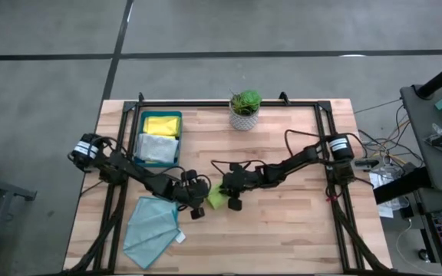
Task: Fold microfiber towels
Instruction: Fold the green towel, then put the folded green towel into the blue bin
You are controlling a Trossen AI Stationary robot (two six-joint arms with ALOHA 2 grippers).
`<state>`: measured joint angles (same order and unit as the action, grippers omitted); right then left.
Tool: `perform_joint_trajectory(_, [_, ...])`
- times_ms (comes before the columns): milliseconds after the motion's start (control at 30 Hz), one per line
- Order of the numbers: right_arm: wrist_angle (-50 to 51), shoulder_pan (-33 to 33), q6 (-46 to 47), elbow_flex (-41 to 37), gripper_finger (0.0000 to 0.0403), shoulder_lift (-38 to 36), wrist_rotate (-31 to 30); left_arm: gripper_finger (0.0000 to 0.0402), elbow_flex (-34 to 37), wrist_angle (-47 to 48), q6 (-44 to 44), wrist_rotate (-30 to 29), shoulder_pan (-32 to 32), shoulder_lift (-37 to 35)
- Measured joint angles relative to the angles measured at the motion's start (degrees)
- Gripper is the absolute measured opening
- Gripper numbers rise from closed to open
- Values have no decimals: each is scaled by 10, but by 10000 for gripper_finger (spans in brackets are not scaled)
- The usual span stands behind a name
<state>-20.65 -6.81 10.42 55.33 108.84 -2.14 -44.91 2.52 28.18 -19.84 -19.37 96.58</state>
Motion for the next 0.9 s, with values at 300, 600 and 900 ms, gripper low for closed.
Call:
perform_joint_trajectory(300, [8, 1, 2, 11, 72, 4, -2, 16, -2, 38, -1, 1, 2, -48])
perform_joint_trajectory(600, [26, 1, -10, 10, 85, -30, 11, 61, -2, 73, -1, -15, 2, -108])
perform_joint_trajectory(900, [205, -6, -60, 66, 177, -81, 11, 79, 0, 76, -47, -19, 2, -163])
